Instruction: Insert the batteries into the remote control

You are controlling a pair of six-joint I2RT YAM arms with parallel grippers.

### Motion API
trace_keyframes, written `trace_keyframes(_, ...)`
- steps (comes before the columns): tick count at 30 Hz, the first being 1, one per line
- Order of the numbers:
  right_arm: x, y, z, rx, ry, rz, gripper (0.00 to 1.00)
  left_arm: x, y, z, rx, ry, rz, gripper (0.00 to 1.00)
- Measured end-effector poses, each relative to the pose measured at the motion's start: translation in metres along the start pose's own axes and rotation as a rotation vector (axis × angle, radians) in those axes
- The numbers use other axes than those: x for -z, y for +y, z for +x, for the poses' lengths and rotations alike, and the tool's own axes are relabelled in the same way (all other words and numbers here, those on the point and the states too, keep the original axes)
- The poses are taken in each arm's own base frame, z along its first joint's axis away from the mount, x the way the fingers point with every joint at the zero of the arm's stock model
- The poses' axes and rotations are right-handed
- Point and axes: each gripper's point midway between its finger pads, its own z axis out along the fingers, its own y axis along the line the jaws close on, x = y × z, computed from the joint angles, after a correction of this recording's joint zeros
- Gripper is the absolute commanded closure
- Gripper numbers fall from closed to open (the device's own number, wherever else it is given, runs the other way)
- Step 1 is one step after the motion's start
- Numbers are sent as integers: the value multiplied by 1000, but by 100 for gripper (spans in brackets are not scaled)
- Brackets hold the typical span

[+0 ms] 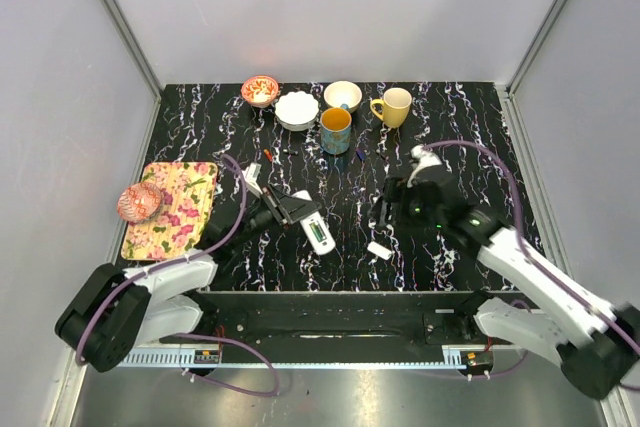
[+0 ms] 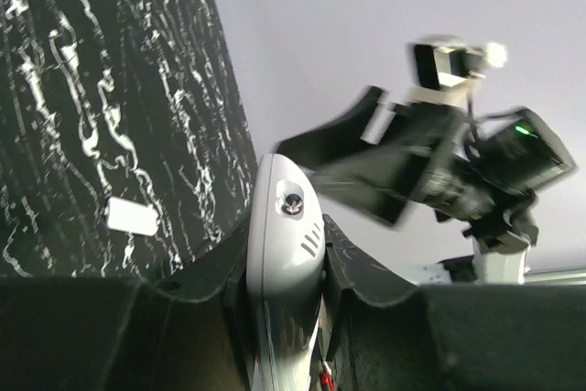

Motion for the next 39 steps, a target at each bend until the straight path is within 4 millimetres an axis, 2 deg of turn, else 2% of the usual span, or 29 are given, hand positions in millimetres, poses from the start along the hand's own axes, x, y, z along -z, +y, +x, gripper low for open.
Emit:
trace_keyframes(3, -38, -47, 58, 24, 200, 162, 22, 9, 9, 5, -5, 4, -27, 100)
trace_keyframes(5, -43, -70, 89, 50, 304, 230, 21, 14, 7, 7, -23, 3, -23, 100)
trace_keyframes(6, -42, -76, 97, 64, 336, 248, 21, 16, 5, 7, -33, 0, -17, 100)
trace_keyframes(11, -49, -77, 105, 125, 389, 256, 11, 25, -4, 6, -83, -22, 11, 100)
trace_keyframes(14, -58, -74, 119, 187, 449, 273, 11, 29, 1, 8, -88, -23, 3, 100)
trace_keyframes(19, -71, -77, 136, 261, 521, 331, 15, 30, 9, 11, -79, -16, -15, 100)
trace_keyframes(24, -76, -87, 139, 297, 546, 403, 18, 31, 11, 13, -77, -9, -16, 100)
trace_keyframes(29, -80, -94, 144, 308, 575, 439, 26, 31, 9, 13, -80, -7, -7, 100)
trace_keyframes(38, -81, -103, 155, 314, 630, 477, 34, 33, 11, 16, -77, -1, -3, 100)
trace_keyframes(39, -82, -103, 156, 313, 634, 480, 37, 33, 11, 16, -78, 0, -2, 100)
